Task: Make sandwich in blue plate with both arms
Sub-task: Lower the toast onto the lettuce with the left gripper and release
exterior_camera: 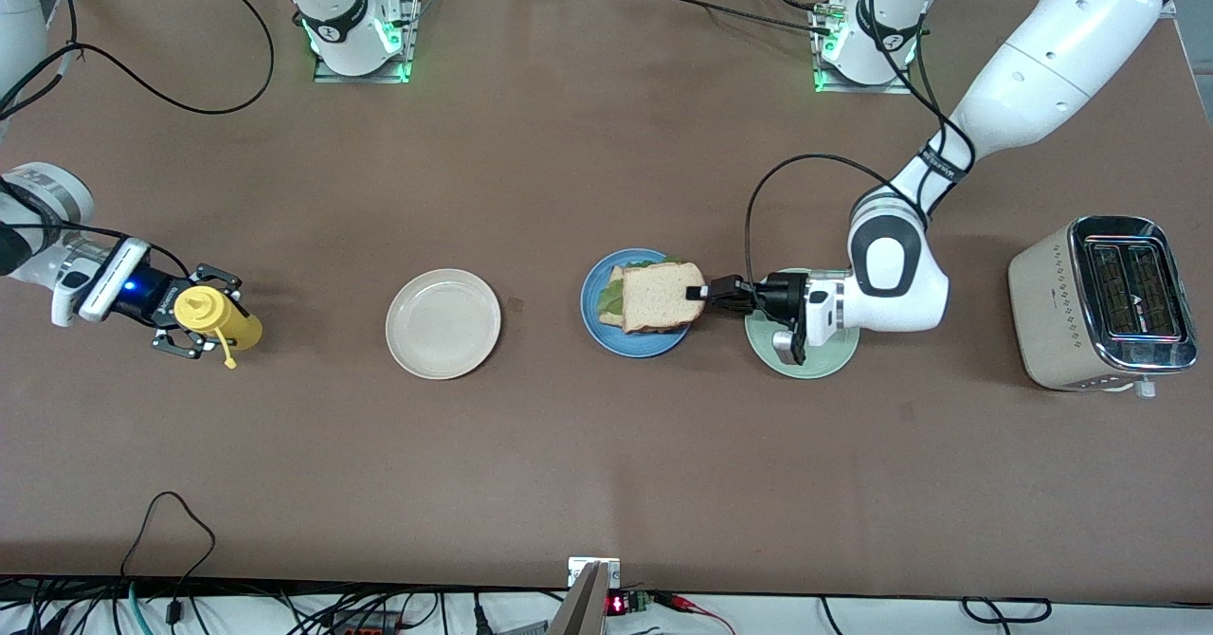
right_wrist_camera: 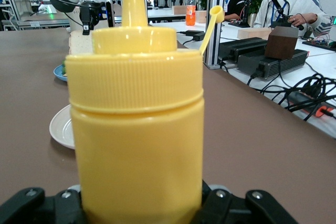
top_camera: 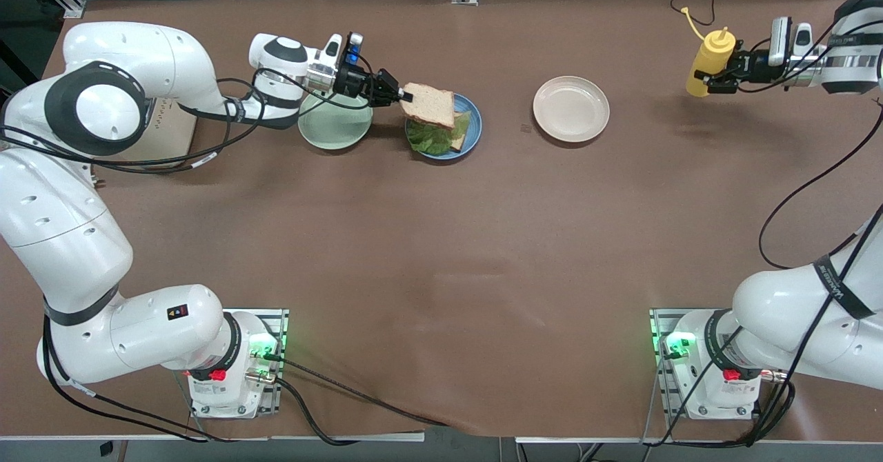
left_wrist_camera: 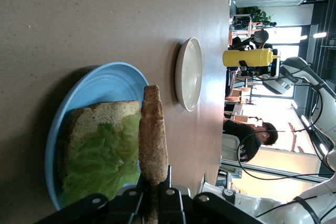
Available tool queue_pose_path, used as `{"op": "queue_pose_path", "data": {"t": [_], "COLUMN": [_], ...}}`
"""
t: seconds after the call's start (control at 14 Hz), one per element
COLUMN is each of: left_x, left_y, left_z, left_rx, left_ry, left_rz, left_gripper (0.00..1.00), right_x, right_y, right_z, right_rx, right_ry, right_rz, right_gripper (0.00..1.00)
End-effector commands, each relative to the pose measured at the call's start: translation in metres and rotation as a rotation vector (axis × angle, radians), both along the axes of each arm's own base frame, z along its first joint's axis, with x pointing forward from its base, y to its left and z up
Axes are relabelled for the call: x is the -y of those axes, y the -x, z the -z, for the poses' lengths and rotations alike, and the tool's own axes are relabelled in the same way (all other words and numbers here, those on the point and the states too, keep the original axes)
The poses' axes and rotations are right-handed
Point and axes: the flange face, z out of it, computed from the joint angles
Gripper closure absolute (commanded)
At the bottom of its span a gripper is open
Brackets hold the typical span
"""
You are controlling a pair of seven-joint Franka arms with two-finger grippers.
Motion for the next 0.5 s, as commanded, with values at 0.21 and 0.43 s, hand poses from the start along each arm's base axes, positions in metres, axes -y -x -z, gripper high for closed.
{"op": "queue_pose_path", "data": {"t": [0.21, 0.43], "left_x": [0.034, 0.019], "left_y": [0.010, 0.005], "left_z": [0.030, 0.032], "left_rx": [-0.030, 0.047], "left_ry": [0.070, 0.061], "left_rz": [-0.047, -0.040], "left_gripper": [0.00, 0.00], "right_x": [0.009, 0.012], "right_y": [0.015, 0.020], "right_z": [0.035, 0.048], "right_rx": [-0.007, -0.022], "right_ry": [-0.098, -0.110], "right_rz": [0.031, 0.042], "right_gripper": [1.00, 1.00]}}
